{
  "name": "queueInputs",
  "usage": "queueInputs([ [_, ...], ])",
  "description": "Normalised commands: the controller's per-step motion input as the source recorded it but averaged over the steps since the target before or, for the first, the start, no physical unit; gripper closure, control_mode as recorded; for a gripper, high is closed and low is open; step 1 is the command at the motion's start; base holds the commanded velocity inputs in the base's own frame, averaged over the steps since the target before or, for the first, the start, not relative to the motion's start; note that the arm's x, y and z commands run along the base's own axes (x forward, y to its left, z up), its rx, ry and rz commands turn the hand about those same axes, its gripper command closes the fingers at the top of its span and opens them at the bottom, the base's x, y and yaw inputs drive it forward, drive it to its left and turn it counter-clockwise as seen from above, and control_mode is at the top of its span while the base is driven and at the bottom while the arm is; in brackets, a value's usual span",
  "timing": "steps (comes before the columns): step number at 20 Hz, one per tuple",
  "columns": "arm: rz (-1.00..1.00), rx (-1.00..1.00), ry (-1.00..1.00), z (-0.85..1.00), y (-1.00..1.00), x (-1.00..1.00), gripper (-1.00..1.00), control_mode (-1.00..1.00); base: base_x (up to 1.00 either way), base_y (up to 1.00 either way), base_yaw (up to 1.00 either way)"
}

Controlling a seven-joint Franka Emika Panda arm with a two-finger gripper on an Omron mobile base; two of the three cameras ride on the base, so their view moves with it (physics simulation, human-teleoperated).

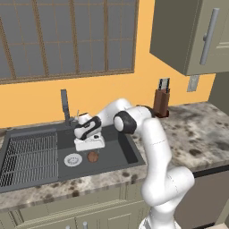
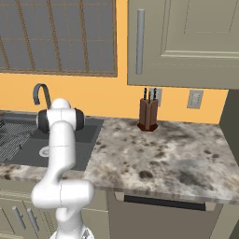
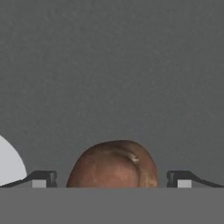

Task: Turn on the sink faucet. Then move the potato from the counter to the sink. Turn off the sink. Move the vegetable from the sink to the pot next to the stove. Finally move the pot to the front left burner.

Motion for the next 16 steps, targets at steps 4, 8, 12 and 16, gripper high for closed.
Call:
queueInputs([
  [4, 0.0, 0.0, 0.04, -0.12, 0.0, 0.0, -1.0, -1.0, 0.0, 0.0, 0.0],
  [8, 0.0, 0.0, 0.03, -0.04, 0.0, 0.0, -1.0, -1.0, 0.0, 0.0, 0.0],
  [12, -0.01, 0.0, 0.02, 0.0, 0.0, -0.03, -1.0, -1.0, 0.0, 0.0, 0.0],
  [16, -0.03, 0.0, 0.01, 0.02, 0.0, -0.07, -1.0, -1.0, 0.0, 0.0, 0.0],
])
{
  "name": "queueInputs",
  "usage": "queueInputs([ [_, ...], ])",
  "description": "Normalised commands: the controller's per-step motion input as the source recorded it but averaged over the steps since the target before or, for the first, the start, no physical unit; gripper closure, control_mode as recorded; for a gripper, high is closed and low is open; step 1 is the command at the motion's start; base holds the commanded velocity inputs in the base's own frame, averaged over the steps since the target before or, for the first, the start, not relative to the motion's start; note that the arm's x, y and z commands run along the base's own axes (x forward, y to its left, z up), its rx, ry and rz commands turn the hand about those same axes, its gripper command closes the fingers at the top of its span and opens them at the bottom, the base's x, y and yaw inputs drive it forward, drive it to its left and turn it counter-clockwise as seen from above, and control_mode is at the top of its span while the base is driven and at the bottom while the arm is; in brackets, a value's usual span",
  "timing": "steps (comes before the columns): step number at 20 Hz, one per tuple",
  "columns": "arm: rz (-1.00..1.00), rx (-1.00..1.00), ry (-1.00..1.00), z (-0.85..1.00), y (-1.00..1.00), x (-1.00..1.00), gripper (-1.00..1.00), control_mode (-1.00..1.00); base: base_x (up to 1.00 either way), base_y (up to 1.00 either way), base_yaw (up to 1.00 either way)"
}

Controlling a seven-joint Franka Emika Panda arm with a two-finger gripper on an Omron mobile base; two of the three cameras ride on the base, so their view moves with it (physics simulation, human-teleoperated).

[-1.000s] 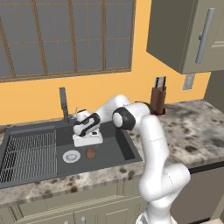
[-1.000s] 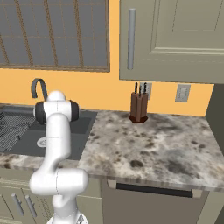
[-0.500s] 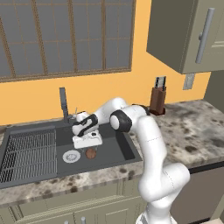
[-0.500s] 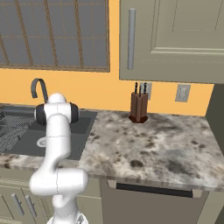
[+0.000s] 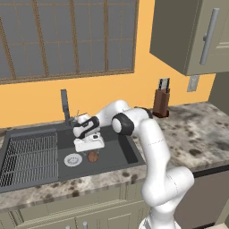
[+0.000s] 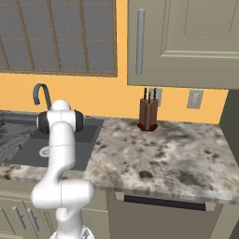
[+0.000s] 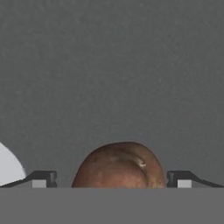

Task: Turn on the sink faucet. Then move the potato from the counter to the sink. Turn off the sink. Move the vegetable from the sink to the pot next to the stove. Finally move the pot to the front left burner.

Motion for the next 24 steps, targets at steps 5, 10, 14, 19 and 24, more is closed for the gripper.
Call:
queueInputs([
  [5, -0.03, 0.0, 0.0, 0.03, -0.02, -0.19, -1.0, -1.0, 0.0, 0.0, 0.0],
  [10, -0.02, 0.0, 0.0, 0.1, -0.06, -0.2, -1.0, -1.0, 0.0, 0.0, 0.0],
  [14, -0.01, 0.0, -0.01, 0.01, -0.05, -0.18, -1.0, -1.0, 0.0, 0.0, 0.0],
  [19, 0.0, -0.01, -0.04, 0.0, -0.04, -0.05, -1.0, -1.0, 0.0, 0.0, 0.0],
  [24, 0.0, -0.01, -0.11, -0.06, 0.0, 0.0, -1.0, -1.0, 0.0, 0.0, 0.0],
])
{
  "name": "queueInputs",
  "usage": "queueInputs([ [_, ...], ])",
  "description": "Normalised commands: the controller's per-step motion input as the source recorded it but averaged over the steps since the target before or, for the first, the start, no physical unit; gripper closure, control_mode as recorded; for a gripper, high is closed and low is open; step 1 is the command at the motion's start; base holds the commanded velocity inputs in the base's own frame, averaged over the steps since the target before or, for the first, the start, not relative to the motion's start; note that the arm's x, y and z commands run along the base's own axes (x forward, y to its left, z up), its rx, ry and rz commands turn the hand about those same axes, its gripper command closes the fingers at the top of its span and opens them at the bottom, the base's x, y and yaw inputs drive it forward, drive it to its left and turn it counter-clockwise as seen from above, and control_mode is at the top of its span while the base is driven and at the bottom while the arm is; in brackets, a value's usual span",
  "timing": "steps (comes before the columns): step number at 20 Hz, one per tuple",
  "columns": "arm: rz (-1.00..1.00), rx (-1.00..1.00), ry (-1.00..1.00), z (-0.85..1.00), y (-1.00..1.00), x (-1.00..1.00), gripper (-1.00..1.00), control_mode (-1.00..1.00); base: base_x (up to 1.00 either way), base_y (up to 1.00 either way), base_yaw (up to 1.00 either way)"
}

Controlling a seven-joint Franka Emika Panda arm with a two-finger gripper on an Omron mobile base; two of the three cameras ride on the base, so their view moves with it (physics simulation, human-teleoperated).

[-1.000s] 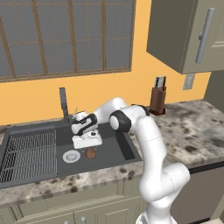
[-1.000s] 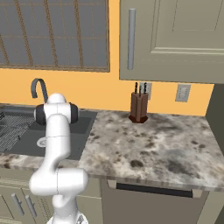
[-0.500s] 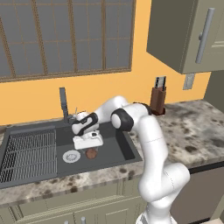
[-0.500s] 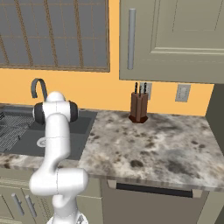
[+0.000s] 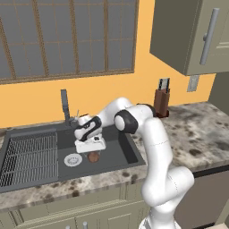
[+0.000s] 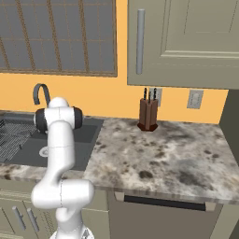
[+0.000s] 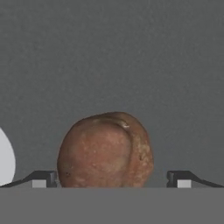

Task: Turn on the sink faucet. Then move the potato from the counter to the sink. Turn off the sink. Move the vegetable from the sink to the pot next to the stove. Finally move the pot to the front left burner.

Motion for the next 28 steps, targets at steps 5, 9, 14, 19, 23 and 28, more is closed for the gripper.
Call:
queueInputs([
  [5, 0.0, -0.01, -0.12, -0.18, 0.0, -0.03, -1.0, -1.0, 0.0, 0.0, 0.0],
  [9, 0.0, 0.0, -0.07, -0.16, -0.01, -0.21, -1.0, -1.0, 0.0, 0.0, 0.0],
  [14, 0.0, 0.0, -0.04, -0.16, -0.01, -0.16, -1.0, -1.0, 0.0, 0.0, 0.0],
  [19, 0.0, 0.0, -0.04, -0.13, -0.06, -0.01, -1.0, -1.0, 0.0, 0.0, 0.0],
  [23, 0.0, 0.0, -0.03, 0.01, -0.08, 0.06, -1.0, -1.0, 0.0, 0.0, 0.0],
  [28, 0.01, 0.0, 0.0, 0.0, -0.1, 0.11, -1.0, -1.0, 0.0, 0.0, 0.0],
])
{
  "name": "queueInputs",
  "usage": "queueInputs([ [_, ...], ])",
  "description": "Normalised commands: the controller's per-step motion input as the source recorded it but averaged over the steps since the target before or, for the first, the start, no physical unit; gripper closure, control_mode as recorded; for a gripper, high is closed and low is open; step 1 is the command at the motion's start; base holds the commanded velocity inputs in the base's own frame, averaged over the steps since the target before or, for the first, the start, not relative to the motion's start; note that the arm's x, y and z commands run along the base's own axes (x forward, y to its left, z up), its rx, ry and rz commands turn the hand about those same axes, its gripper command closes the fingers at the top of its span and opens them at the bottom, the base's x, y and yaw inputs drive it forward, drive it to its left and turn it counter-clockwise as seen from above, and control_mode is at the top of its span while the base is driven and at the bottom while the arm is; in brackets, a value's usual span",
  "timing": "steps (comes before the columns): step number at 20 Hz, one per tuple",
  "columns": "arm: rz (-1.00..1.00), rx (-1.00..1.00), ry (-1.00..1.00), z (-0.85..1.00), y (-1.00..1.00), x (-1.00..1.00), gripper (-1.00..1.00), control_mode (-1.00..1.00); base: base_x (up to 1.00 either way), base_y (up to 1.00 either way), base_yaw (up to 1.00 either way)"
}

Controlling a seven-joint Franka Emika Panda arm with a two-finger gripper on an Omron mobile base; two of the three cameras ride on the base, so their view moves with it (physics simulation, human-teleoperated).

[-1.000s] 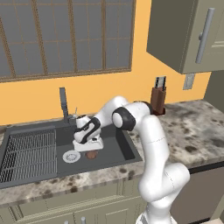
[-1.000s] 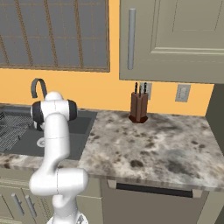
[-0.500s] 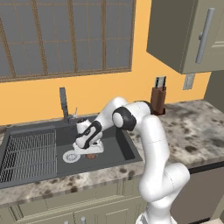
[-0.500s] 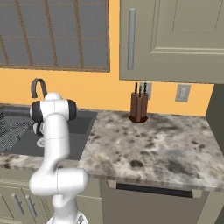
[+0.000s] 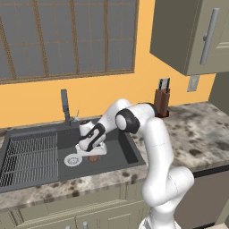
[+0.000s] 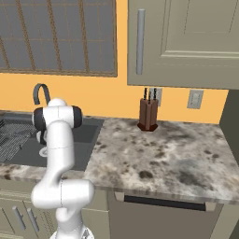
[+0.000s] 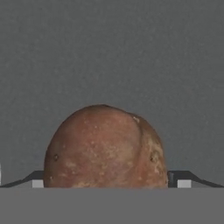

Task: Turn on the sink faucet. Then move the potato from the counter to the sink. Turn off the sink. Move the vegetable from the sink to the pot next to the stove. Finally move the pot to the front left burner.

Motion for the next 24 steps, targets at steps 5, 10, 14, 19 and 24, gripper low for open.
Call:
queueInputs([
  [5, 0.03, 0.0, 0.0, 0.0, -0.16, 0.19, -1.0, -1.0, 0.0, 0.0, 0.0],
  [10, 0.03, 0.0, 0.0, -0.07, -0.11, 0.2, -1.0, -1.0, 0.0, 0.0, 0.0],
  [14, 0.04, 0.0, -0.02, -0.24, -0.03, 0.04, -1.0, -1.0, 0.0, 0.0, 0.0],
  [19, 0.01, 0.0, -0.01, -0.36, 0.0, 0.0, -1.0, -1.0, 0.0, 0.0, 0.0],
  [24, 0.0, 0.0, 0.0, -0.46, 0.0, 0.0, -1.0, -1.0, 0.0, 0.0, 0.0],
])
